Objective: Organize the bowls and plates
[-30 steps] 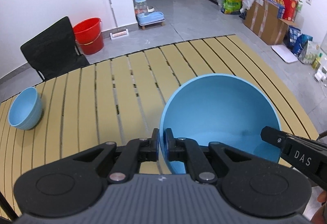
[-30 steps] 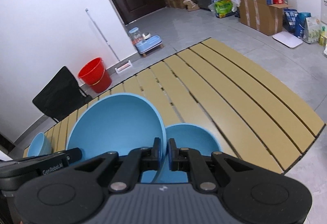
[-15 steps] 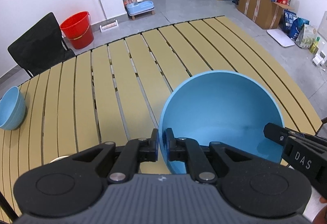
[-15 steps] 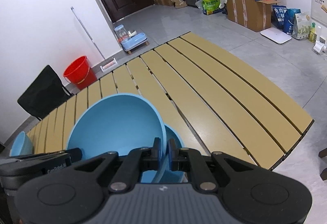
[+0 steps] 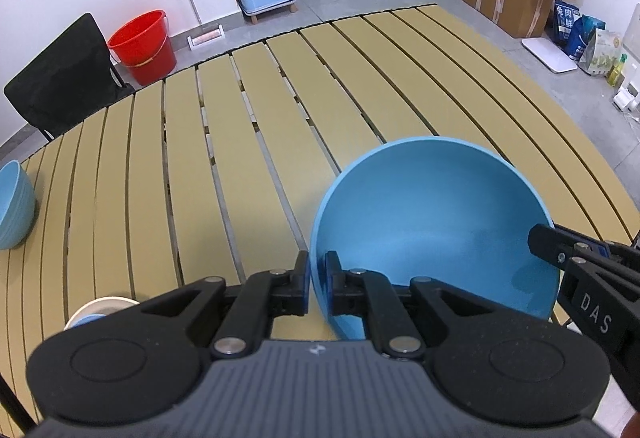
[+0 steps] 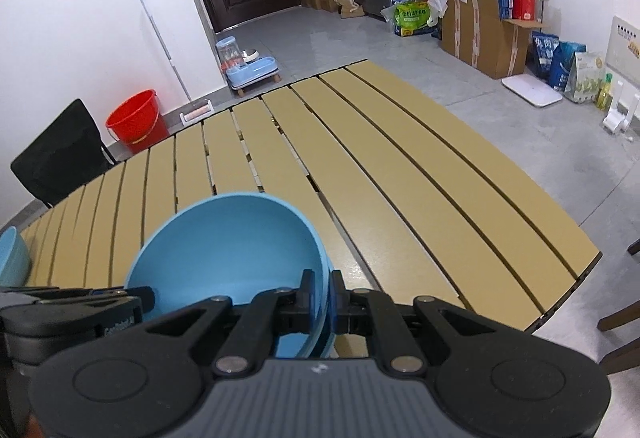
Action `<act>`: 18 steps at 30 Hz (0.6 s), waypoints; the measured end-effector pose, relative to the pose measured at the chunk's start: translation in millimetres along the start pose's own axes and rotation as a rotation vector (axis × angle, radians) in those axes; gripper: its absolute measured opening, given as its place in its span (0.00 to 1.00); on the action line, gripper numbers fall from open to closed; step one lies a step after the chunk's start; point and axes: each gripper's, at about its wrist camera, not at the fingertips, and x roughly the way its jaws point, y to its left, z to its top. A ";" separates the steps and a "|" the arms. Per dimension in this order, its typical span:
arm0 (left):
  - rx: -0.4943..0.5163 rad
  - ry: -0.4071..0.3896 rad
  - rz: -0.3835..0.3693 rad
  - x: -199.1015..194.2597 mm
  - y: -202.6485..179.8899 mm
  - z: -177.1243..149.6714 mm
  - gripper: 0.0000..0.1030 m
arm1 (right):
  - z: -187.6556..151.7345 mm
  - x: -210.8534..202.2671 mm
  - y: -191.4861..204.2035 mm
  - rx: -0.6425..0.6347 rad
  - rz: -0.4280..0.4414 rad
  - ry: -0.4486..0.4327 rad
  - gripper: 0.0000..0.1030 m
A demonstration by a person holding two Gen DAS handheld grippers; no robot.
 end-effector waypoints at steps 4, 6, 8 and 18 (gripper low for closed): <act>0.011 -0.007 0.003 1.9 -1.8 -2.1 0.07 | -1.8 3.2 0.1 -0.011 -0.016 0.003 0.06; 0.010 -0.004 0.003 3.3 -2.7 -2.8 0.07 | -1.9 4.1 0.2 -0.012 -0.018 0.006 0.06; 0.010 -0.004 0.002 3.6 -3.7 -5.7 0.07 | -1.7 6.0 1.6 -0.013 -0.019 0.009 0.06; -0.003 -0.014 -0.018 1.4 -1.6 -5.5 0.07 | -0.4 7.9 0.5 -0.009 -0.017 0.016 0.06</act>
